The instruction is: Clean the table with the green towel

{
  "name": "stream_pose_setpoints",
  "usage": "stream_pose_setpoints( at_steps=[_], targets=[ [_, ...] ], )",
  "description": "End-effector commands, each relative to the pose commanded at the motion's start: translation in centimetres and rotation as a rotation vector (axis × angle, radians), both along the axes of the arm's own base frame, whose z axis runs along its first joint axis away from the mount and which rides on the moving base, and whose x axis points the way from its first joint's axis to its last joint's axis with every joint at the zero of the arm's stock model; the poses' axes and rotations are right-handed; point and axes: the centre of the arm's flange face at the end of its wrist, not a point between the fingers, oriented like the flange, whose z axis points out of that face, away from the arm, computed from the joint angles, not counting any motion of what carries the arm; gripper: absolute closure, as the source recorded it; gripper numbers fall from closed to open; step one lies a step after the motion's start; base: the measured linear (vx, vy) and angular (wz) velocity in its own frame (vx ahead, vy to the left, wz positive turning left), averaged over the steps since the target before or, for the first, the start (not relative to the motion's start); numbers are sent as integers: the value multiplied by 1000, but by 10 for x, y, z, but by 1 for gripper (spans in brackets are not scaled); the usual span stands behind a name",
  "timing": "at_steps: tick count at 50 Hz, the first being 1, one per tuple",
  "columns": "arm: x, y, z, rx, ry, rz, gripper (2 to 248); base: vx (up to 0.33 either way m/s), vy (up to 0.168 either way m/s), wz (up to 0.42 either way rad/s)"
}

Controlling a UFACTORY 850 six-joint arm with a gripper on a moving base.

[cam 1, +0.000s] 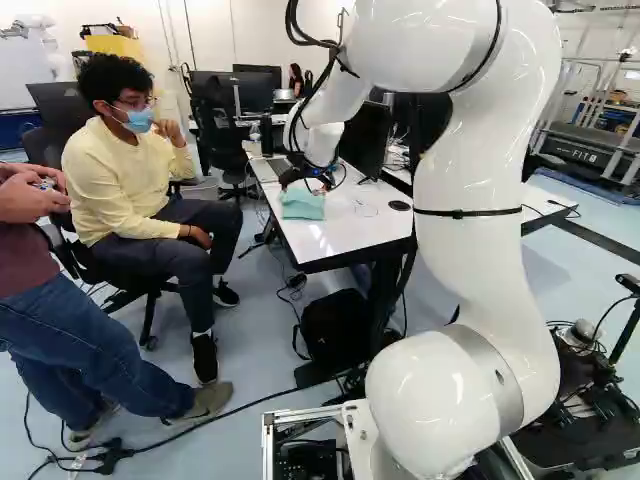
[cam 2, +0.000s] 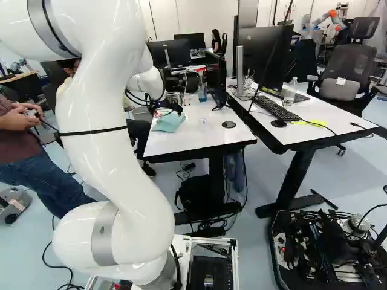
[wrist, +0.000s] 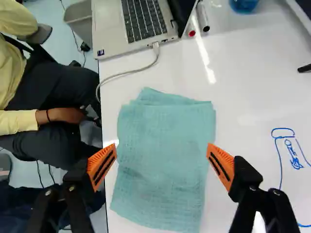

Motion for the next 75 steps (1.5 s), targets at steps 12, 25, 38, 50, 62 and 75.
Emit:
stream_pose_setpoints(
  at_steps=[12, 25, 38, 50, 62, 75],
  targets=[
    [-19, -13, 2, -1, -5, -18, 3, 0, 0, 0],
    [-35, -24, 3, -3, 3, -33, 3, 0, 0, 0],
    [-38, -25, 4, -3, 2, -34, 3, 0, 0, 0],
    [-50, -18, 9, -1, -73, -25, 3, 0, 0, 0],
    [-62, -14, 9, 1, -172, -25, 3, 0, 0, 0],
    [-70, -29, 3, -3, -253, -59, 3, 0, 0, 0]
  ],
)
